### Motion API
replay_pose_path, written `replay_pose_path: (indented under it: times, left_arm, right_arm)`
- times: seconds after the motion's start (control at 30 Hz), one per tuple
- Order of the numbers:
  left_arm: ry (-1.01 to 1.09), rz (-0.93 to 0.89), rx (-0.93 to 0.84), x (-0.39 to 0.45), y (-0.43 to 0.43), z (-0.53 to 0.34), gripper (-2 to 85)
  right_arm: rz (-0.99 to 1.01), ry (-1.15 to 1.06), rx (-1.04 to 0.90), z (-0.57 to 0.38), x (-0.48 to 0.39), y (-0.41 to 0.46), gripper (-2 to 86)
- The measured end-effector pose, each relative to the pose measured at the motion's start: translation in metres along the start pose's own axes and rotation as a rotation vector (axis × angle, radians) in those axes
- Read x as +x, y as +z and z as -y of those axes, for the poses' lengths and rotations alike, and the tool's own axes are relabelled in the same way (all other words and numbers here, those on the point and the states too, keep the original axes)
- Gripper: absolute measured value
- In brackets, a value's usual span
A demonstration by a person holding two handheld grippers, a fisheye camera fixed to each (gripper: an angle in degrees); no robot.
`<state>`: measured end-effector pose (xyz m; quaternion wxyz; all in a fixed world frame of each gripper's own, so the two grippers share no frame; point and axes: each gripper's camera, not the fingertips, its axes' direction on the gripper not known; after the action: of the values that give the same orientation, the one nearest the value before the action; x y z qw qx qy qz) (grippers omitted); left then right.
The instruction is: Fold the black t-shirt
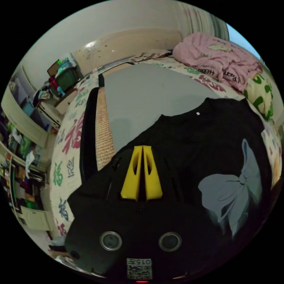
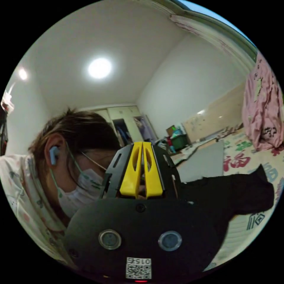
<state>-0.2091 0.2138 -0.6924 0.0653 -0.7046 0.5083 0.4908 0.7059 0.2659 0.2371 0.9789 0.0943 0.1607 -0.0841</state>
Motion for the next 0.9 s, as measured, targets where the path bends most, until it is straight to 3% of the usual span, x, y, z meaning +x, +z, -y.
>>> replay_pose_path:
  times: [0.13, 0.23, 0.37, 0.57, 0.67, 0.77, 0.9]
  left_arm:
    - [-0.096, -0.084, -0.02, 0.003, -0.041, -0.021, -0.4]
    - [-0.154, -0.071, 0.152, 0.032, -0.136, -0.074, -0.3]
    - [-0.202, -0.073, 0.295, 0.089, -0.243, -0.179, 0.9]
    - [-0.462, 0.097, 0.299, 0.157, -0.321, -0.358, 8.0]
    - [-0.655, 0.095, 0.296, 0.177, -0.342, -0.446, 13.1]
    - [-0.799, 0.086, 0.284, 0.2, -0.35, -0.517, 13.6]
    - [-0.882, 0.095, 0.164, 0.227, -0.345, -0.569, 13.6]
  right_arm:
    - [0.254, 0.072, 0.147, 0.021, -0.014, -0.058, -0.6]
    - [0.352, 0.104, 0.211, 0.036, -0.02, -0.093, -0.6]
    - [0.537, 0.204, 0.299, 0.048, -0.013, -0.129, -0.7]
    - [0.775, 0.229, 0.237, 0.075, -0.021, -0.146, -0.7]
    - [0.837, 0.22, 0.24, 0.081, -0.034, -0.15, -0.7]
    - [0.76, 0.259, 0.238, 0.081, -0.039, -0.147, -0.6]
    - [0.783, 0.306, 0.156, 0.082, -0.042, -0.125, -0.6]
